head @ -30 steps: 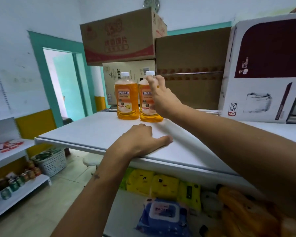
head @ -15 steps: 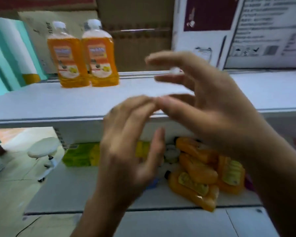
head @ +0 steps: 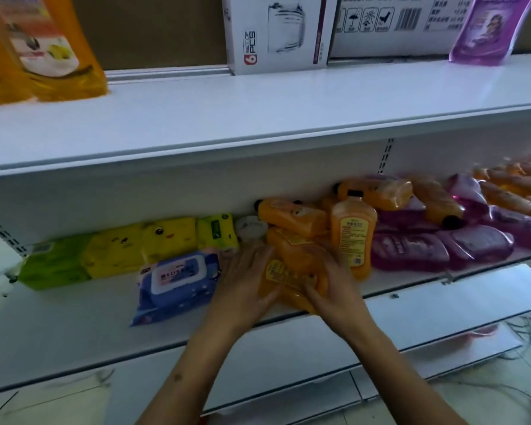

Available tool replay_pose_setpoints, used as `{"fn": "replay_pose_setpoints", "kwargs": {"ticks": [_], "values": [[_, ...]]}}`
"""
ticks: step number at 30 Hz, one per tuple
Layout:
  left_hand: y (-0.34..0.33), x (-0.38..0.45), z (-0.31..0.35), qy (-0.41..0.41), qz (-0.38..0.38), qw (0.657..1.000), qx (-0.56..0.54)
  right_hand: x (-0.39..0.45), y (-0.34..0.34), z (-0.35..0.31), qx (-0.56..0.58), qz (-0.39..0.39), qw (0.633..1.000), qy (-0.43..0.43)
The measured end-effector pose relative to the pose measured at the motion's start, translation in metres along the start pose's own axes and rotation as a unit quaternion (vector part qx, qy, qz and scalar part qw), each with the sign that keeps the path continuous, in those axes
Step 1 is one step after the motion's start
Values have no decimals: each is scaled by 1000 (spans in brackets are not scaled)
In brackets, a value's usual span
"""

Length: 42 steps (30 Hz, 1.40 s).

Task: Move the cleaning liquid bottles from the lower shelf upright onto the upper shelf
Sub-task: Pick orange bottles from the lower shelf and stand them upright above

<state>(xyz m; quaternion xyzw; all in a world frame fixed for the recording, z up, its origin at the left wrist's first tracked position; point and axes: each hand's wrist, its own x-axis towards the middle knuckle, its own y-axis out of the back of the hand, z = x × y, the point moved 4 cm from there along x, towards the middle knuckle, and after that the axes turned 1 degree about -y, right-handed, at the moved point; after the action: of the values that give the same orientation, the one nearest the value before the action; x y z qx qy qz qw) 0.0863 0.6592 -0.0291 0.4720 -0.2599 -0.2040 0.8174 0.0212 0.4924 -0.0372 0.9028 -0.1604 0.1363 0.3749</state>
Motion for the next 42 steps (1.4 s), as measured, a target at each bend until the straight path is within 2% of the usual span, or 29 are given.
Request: {"fn": "replay_pose_setpoints", "kwargs": {"ticks": [2, 5, 7, 10, 22, 29, 33, 35, 37, 39, 40, 42], "values": [[-16, 24, -14, 40, -58, 997, 11, 15, -12, 17, -44, -9, 999, -24], [-27, 55, -28, 39, -88, 995, -24, 33, -26, 25, -97, -13, 995, -34], [-29, 71, -36, 36, -114, 993, 18, 41, -34, 29, -149, -44, 987, -42], [-27, 88, -38, 49, -140, 989, 24, 48, -38, 34, -151, -58, 986, -42], [-34, 81, -26, 81, -102, 976, -176, 43, -7, 48, -41, -31, 998, 22], [-43, 69, -33, 71, -59, 985, -147, 45, -8, 55, -11, -26, 999, 40], [-39, 65, -22, 78, -54, 995, -39, 46, -8, 58, -6, -21, 999, 40], [-31, 59, -6, 70, -12, 997, -13, 48, -7, 59, 5, -24, 999, 38], [-25, 37, 16, 32, 45, 992, -115, 50, -6, 59, 21, -35, 998, 37], [-25, 0, 41, -4, 83, 961, -263, 52, -6, 61, 26, -46, 998, 39], [-32, -19, 52, 5, 73, 943, -326, 52, -6, 62, 22, -52, 998, 34], [-62, -50, 74, 59, 1, 904, -423, 53, -5, 64, 12, -64, 998, 9]]}}
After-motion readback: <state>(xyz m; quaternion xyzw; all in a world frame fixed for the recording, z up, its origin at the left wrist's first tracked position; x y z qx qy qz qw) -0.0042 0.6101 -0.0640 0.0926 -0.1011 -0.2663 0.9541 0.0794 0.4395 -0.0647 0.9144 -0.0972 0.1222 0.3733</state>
